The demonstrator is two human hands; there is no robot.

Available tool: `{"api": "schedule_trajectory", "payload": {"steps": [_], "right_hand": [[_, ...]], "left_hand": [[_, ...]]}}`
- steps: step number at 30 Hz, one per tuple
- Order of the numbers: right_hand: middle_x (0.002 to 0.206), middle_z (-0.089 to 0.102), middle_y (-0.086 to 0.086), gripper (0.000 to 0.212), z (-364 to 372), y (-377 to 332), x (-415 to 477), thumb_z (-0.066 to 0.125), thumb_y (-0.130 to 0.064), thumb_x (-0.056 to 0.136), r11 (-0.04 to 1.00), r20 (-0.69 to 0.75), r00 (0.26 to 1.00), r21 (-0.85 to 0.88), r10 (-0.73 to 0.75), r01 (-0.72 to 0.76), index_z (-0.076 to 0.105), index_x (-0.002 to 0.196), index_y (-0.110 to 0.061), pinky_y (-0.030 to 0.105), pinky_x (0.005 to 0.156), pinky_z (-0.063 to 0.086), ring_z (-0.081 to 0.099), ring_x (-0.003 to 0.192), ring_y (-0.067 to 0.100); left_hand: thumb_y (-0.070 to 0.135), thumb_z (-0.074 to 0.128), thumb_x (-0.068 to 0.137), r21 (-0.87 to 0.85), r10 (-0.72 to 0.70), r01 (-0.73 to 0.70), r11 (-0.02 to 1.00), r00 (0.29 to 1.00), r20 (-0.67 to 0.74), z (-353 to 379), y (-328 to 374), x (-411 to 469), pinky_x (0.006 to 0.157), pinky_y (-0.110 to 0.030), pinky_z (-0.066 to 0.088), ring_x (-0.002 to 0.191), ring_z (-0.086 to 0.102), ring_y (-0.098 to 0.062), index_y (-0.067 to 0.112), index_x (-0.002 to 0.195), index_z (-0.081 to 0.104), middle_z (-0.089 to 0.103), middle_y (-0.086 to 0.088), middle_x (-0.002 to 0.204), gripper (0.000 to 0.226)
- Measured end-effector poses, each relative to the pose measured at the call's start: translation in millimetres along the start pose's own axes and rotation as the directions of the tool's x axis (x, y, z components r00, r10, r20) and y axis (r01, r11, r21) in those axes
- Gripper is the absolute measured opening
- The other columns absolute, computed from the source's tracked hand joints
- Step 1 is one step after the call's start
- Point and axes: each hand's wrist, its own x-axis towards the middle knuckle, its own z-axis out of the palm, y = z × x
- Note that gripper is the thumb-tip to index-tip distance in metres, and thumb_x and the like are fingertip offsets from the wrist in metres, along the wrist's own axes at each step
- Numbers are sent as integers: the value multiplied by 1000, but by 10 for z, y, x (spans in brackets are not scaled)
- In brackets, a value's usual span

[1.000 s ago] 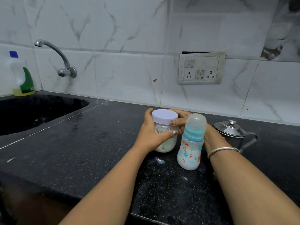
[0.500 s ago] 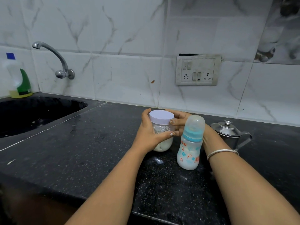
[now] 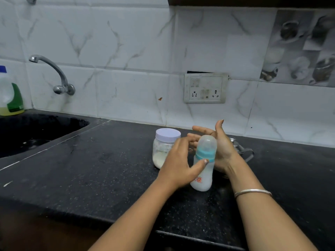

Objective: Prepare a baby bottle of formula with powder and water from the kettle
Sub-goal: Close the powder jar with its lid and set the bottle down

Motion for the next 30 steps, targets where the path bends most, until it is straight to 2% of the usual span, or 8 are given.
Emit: {"api": "schedule_trajectory", "payload": {"steps": [3,6,8,10,15,18,23,30], "right_hand": [[107,67,20,80,-11,64,-154,21,-68,86,996,-18,998,-54,-68,67,60,116,-5,37,74,55,67,87,27],[101,67,16,67,-31,151,-311,57,-65,74,984,16,990,-109,-142,143,63,109,-9,39,80,55,65,89,25],[95,65,12,51,-74,184,-398,76,-38,68,957,98,976,-201,-193,209,62,108,-11,39,82,53,63,88,23],[92,63,9,38,-103,212,-451,68,-20,69,950,132,970,-215,-202,227,61,106,-12,39,82,51,60,87,22],[92,67,9,30,-101,252,-478,68,-22,71,908,79,959,-310,-271,282,63,99,-12,43,84,51,63,86,23],[92,66,10,34,-73,266,-476,70,-24,70,881,47,951,-365,-306,301,62,99,-10,37,79,53,63,83,19],[79,64,5,20,-21,294,-449,73,-6,76,832,-40,913,-430,-406,351,61,91,-9,32,70,51,60,73,14],[88,66,0,51,-42,246,-512,76,-13,64,863,25,929,-363,-368,352,57,111,-9,23,68,52,64,76,4]], "left_hand": [[45,68,65,-84,-140,154,985,978,157,111,35,-41,93,-31,46,110,51,-10,21,126,40,51,3,123,71],[40,75,63,-137,-212,247,959,951,225,147,62,-83,94,-33,47,112,54,-13,24,131,32,53,5,124,81],[33,76,67,-151,-268,311,938,930,250,156,50,-113,95,-35,48,111,56,-15,25,133,28,54,2,124,83],[23,75,72,-167,-291,343,924,917,273,173,44,-147,96,-38,47,111,56,-17,26,135,26,55,0,125,80],[14,71,78,-199,-304,358,912,917,257,217,51,-203,96,-31,46,110,56,-13,26,137,24,54,4,123,77],[16,75,74,-182,-332,374,910,916,224,243,32,-191,86,-24,47,101,58,-12,17,129,35,58,0,116,68],[19,78,71,-124,-345,366,922,925,160,285,10,-151,79,-24,47,97,60,-14,13,117,45,61,-1,109,58],[18,79,70,-174,-327,360,917,925,192,269,-21,-169,90,-34,51,101,61,-12,16,123,43,61,0,113,65]]}}
